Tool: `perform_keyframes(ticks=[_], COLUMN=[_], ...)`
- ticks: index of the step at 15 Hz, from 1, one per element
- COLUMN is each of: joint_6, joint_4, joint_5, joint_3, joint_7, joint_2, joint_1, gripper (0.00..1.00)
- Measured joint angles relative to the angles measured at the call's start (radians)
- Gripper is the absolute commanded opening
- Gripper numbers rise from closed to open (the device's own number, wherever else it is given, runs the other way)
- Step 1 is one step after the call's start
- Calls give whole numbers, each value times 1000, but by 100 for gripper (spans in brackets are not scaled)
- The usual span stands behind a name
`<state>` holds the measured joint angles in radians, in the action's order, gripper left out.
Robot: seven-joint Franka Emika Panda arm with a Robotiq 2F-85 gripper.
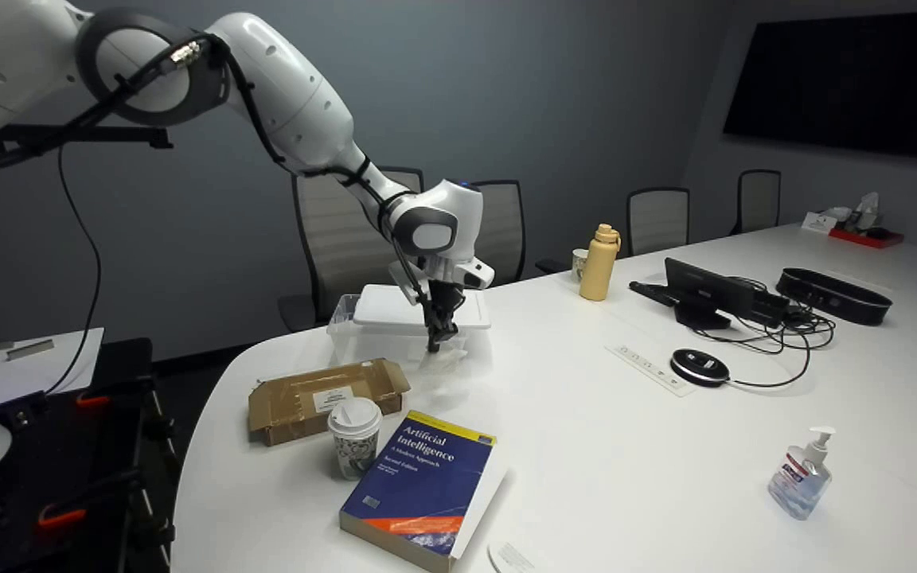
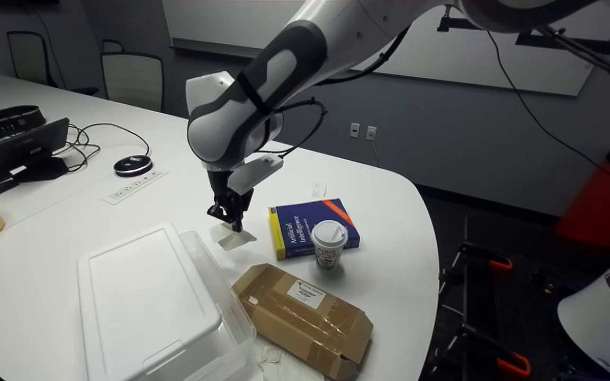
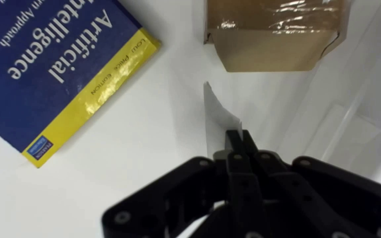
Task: Move the white paper to the front closer to the cardboard box
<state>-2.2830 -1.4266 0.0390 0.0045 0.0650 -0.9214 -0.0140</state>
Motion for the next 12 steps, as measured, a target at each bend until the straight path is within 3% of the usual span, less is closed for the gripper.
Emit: perform_keyframes(ticks=[6, 12], joint_6=[175, 222], joint_4=[-162, -455], joint_5=[-74, -129], joint_3=[-5, 3], joint_7=[0, 1], joint_2=[222, 489], joint_1=[-24, -58], gripper=[0, 0])
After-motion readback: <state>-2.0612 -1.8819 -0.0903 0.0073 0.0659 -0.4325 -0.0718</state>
